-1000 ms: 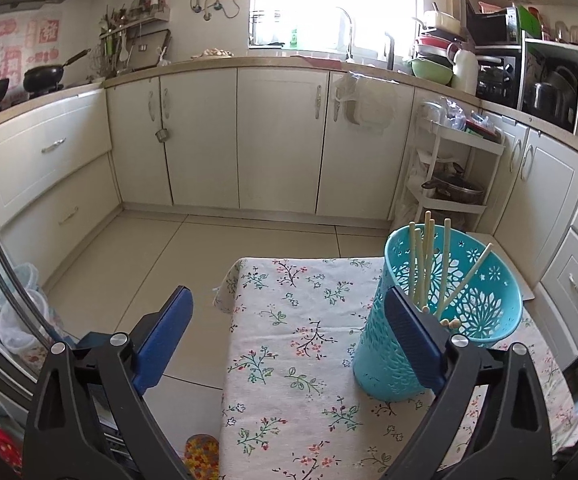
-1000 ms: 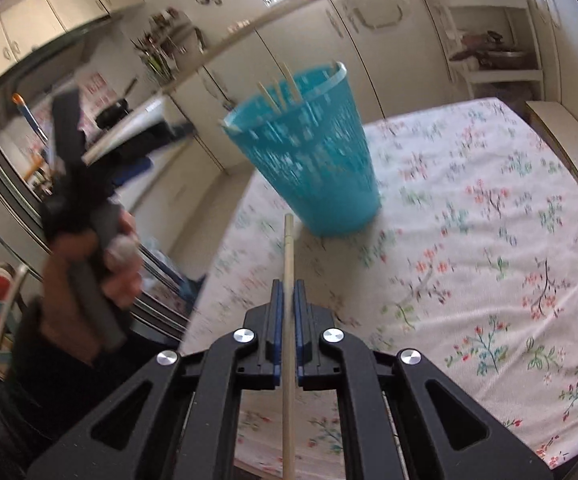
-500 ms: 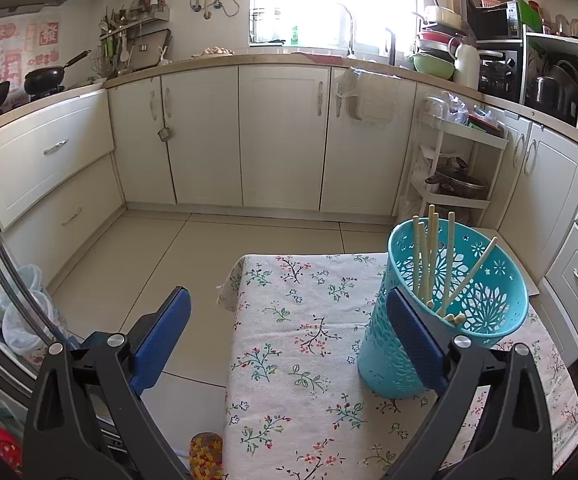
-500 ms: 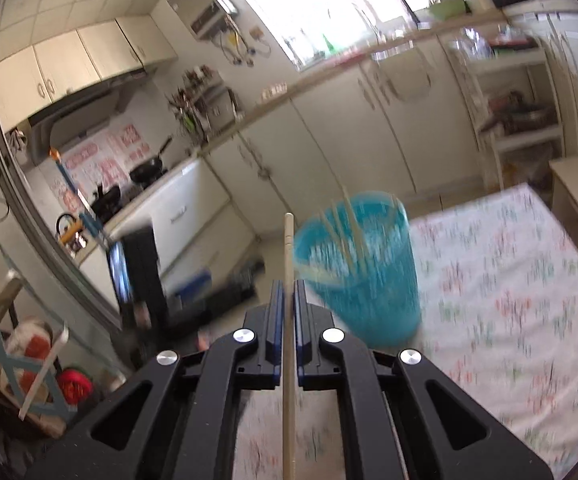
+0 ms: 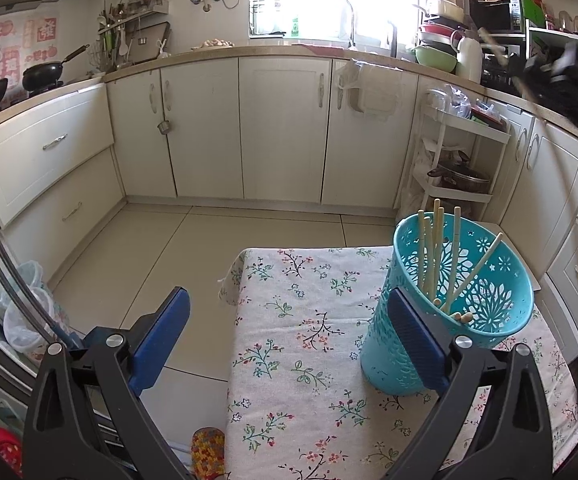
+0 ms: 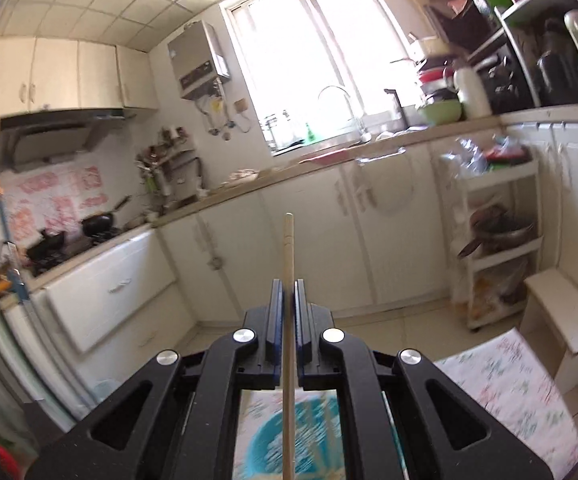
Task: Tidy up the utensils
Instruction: 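Carry the right gripper's chopstick over the teal basket and lower it in, then open the right gripper to release the chopstick into the basket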
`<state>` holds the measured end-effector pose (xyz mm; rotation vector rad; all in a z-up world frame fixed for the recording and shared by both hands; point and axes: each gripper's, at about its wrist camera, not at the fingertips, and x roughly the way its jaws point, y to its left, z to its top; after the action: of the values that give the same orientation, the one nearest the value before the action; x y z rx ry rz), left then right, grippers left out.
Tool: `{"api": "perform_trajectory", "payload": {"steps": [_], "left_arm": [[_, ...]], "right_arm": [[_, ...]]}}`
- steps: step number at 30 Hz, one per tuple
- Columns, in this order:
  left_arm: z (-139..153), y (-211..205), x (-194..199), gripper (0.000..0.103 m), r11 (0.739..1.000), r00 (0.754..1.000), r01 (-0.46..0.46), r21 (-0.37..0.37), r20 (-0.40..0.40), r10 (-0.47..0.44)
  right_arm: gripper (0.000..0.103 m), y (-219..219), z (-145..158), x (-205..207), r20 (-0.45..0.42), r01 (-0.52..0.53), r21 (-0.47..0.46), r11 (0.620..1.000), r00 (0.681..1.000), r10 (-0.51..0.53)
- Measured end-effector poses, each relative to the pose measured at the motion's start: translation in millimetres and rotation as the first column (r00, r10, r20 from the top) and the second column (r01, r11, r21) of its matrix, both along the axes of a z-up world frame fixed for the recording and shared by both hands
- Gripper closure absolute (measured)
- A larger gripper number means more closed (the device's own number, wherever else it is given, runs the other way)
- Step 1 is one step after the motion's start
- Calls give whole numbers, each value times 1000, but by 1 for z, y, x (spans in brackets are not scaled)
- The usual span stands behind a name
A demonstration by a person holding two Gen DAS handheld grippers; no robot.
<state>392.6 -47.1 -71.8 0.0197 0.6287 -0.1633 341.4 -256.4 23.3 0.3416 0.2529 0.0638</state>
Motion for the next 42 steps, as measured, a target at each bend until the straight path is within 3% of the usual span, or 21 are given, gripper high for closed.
{"api": "perform_trajectory", "payload": {"steps": [5, 9, 19, 22, 26, 28, 31, 39, 42], "left_arm": [[-1, 4, 3, 8, 1000, 1000, -9, -5, -16, 9], [-2, 5, 6, 8, 1000, 999, -14, -17, -35, 14], [-5, 1, 5, 8, 1000, 999, -11, 7, -40, 11], [-7, 0, 4, 8, 1000, 999, -11, 18, -41, 12], [-9, -2, 4, 8, 1000, 999, -11, 25, -51, 12], [-10, -4, 2, 8, 999, 999, -5, 33, -49, 7], [-12, -7, 3, 8, 998, 999, -1, 59, -49, 4], [-12, -5, 6, 8, 999, 998, 1, 43, -70, 2], [-13, -7, 7, 8, 999, 998, 7, 52, -70, -3]], "right_arm": [[97, -8, -38, 29, -102, 45, -8, 999, 994, -45], [97, -3, -57, 25, -143, 32, -24, 999, 989, -35], [95, 8, -71, -9, -218, -72, -64, 995, 974, 56], [82, 3, -76, -22, -234, -68, -63, 996, 971, 52], [76, -4, -72, -6, -269, -84, -48, 995, 961, 68], [57, 1, -67, 10, -291, -110, -46, 993, 952, 92], [55, 15, -64, 27, -321, -116, -138, 984, 945, 66], [55, 21, -69, 70, -423, -185, -120, 975, 898, 118], [55, 20, -71, 86, -466, -276, 16, 961, 848, 251]]}}
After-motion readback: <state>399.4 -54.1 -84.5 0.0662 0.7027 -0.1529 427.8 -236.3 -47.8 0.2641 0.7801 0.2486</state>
